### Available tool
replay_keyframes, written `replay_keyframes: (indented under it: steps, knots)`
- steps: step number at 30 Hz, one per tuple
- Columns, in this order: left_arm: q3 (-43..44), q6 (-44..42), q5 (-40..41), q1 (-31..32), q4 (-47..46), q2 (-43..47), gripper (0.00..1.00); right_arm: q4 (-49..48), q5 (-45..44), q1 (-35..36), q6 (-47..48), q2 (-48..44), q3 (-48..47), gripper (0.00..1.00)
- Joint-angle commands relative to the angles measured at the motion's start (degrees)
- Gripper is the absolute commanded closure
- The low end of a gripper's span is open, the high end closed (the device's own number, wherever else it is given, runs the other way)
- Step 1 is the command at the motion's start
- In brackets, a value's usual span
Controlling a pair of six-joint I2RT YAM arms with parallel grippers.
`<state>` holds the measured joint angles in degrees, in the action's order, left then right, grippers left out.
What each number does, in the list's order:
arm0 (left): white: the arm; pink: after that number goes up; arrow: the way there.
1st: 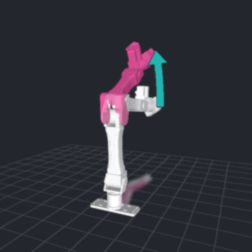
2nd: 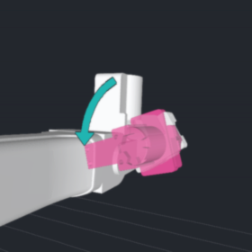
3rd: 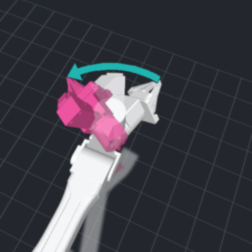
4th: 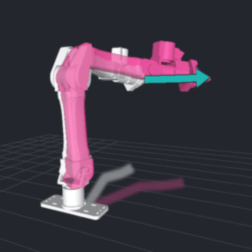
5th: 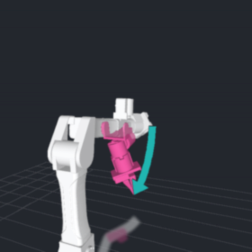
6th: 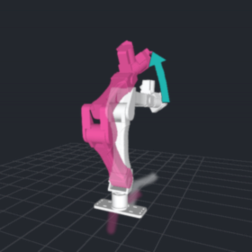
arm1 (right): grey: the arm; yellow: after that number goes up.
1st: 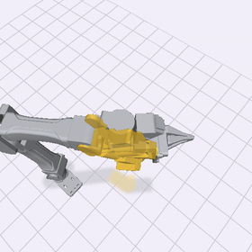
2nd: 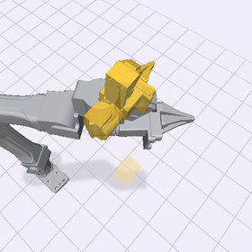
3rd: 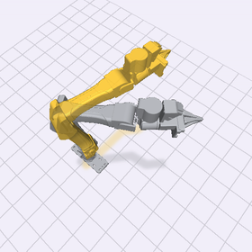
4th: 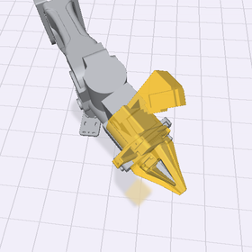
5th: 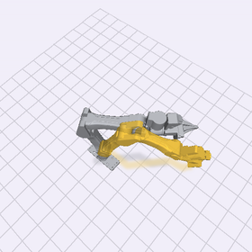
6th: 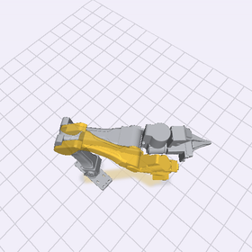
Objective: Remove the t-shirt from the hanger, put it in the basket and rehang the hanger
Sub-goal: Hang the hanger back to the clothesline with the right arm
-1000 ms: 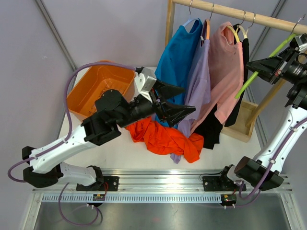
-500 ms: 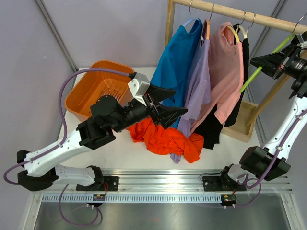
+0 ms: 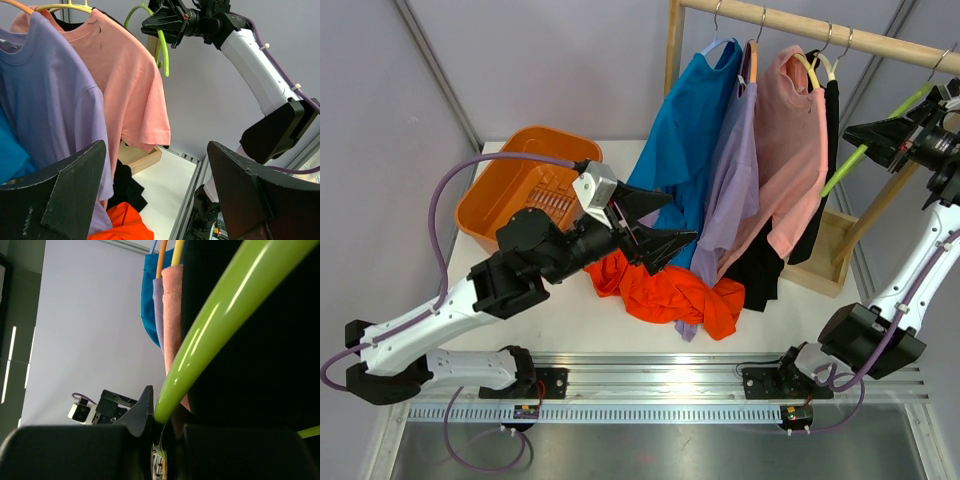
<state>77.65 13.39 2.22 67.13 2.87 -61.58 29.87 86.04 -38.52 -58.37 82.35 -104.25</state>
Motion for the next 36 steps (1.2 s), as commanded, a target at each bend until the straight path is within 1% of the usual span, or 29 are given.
replay_keyframes:
  steps: [1,2,3,6,7,9,10,12,13,20,23,24,29,30,31,36]
  knots:
    - [-1.2,-0.1,2.0,-0.2,-3.0,2.5,0.14,-1.0,10.3,-1.6,2.1,-3.0,1.0,0.93]
    - [-1.4,-0.1,2.1,-0.2,-3.0,2.8,0.13,-0.8,10.5,-2.0,2.3,-3.0,1.2,0.91]
    - [-2.0,0.0,2.4,-0.2,-3.0,3.0,0.13,0.3,10.6,-2.1,3.2,-3.2,1.4,0.86]
    - [-2.8,0.0,2.9,-0.2,-1.7,4.4,0.12,-0.1,10.8,-2.2,3.5,-4.3,1.9,0.77]
    - [-3.1,0.1,3.1,-0.2,-1.6,4.6,0.12,-0.3,10.8,-2.3,3.3,-4.6,1.9,0.69]
    - [-3.5,0.1,3.2,-0.2,-1.6,5.4,0.11,-0.6,10.8,-2.7,3.3,-5.3,1.9,0.62]
    - [-3.9,0.2,3.3,-0.2,-1.5,5.8,0.11,-0.8,10.7,-3.0,3.1,-5.5,1.9,0.48]
    - [-4.4,0.3,3.5,-0.2,-1.5,6.7,0.11,-1.0,10.7,-3.7,3.0,-6.5,2.1,0.41]
    - [-4.8,0.4,3.6,-0.2,-1.5,7.0,0.11,-1.3,10.7,-4.4,2.8,-6.8,2.3,0.36]
    - [-6.9,0.4,4.6,-0.2,-0.8,10.3,0.09,-2.1,9.4,-9.2,2.7,-9.4,4.0,0.24]
    - [-7.6,0.6,4.4,-0.2,-0.5,11.9,0.09,-5.3,8.4,-11.9,1.1,-10.9,6.8,0.22]
    - [-7.9,0.7,4.4,-0.2,-0.2,12.4,0.08,-6.5,8.2,-12.5,0.5,-11.4,7.2,0.01]
    - [-8.8,0.9,4.5,-0.2,1.1,14.6,0.07,-12.1,6.7,-15.3,-3.6,-13.1,10.7,0.01]
    - [-9.3,1.0,4.5,-0.2,1.3,14.9,0.07,-15.2,6.5,-16.3,-4.6,-13.3,11.8,0.01]
    - [-9.5,1.1,4.5,-0.2,1.3,15.3,0.07,-16.3,6.3,-16.8,-5.2,-13.5,12.0,0.01]
    - [-10.8,1.1,5.4,-0.2,1.9,17.5,0.06,-19.4,5.6,-22.5,-5.4,-13.5,11.9,0.01]
